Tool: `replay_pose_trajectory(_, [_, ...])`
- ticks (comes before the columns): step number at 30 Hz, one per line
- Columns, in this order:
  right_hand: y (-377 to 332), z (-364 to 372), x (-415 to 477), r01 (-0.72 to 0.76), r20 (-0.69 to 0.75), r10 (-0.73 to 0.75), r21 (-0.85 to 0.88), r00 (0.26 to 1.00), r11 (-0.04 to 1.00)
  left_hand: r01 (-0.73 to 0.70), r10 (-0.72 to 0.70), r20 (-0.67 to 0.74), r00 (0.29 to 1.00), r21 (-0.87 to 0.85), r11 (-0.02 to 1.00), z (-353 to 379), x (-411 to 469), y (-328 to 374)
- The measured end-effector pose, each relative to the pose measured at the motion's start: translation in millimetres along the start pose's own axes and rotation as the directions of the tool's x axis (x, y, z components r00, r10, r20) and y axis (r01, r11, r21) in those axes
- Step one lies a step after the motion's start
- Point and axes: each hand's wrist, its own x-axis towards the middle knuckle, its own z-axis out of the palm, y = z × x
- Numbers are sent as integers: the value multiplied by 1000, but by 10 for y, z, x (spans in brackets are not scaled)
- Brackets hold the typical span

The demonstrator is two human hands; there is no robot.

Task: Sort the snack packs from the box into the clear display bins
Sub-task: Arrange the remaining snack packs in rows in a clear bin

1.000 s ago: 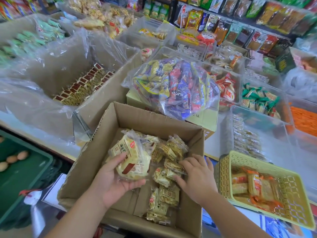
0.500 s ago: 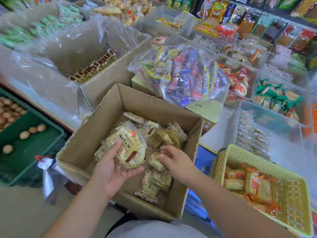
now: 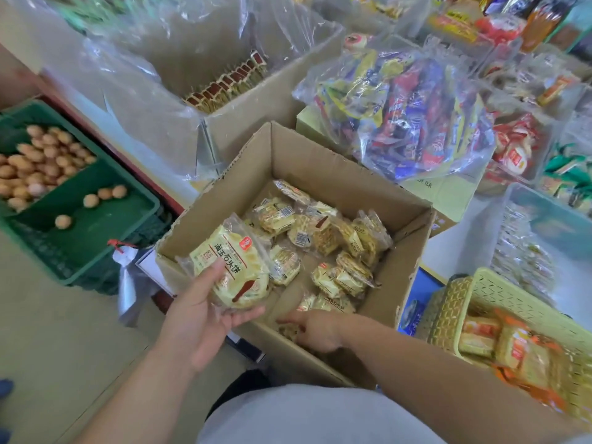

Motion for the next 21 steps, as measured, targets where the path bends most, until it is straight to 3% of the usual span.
replay_pose_trajectory(3, [-48,-7,-34,-46,-12,47,56,999,997,53,-56,42,998,70,996,24,54,55])
replay_pose_trajectory(5, [-94,-72,-120,-48,-76,62,182,995,982,92,-98,54,994,110,990,53,92,104])
replay_pose_trajectory(8, [-113,-199,-334,81,-255,41,450,966,889,115,-121,26,992,169,979,117,147,155])
replay_pose_trajectory(14, [-19,-434,-1024,356,-581,130,644,803,677,83,-66,-75,995,248,965,394,302,147])
replay_pose_trajectory(17, [113,-439,-1324,535,-687,273,708,673,461,94,-84,-46,995,273,957,664,342,38])
replay_pose_trajectory(19, [205,-395,-1511,591,-777,377,629,504,505,103,-108,-2,994,317,943,876,322,-81])
replay_pose_trajectory(21, [303,-321,-1681,590,-885,364,465,290,660,134,-150,22,988,346,929,1094,288,-226])
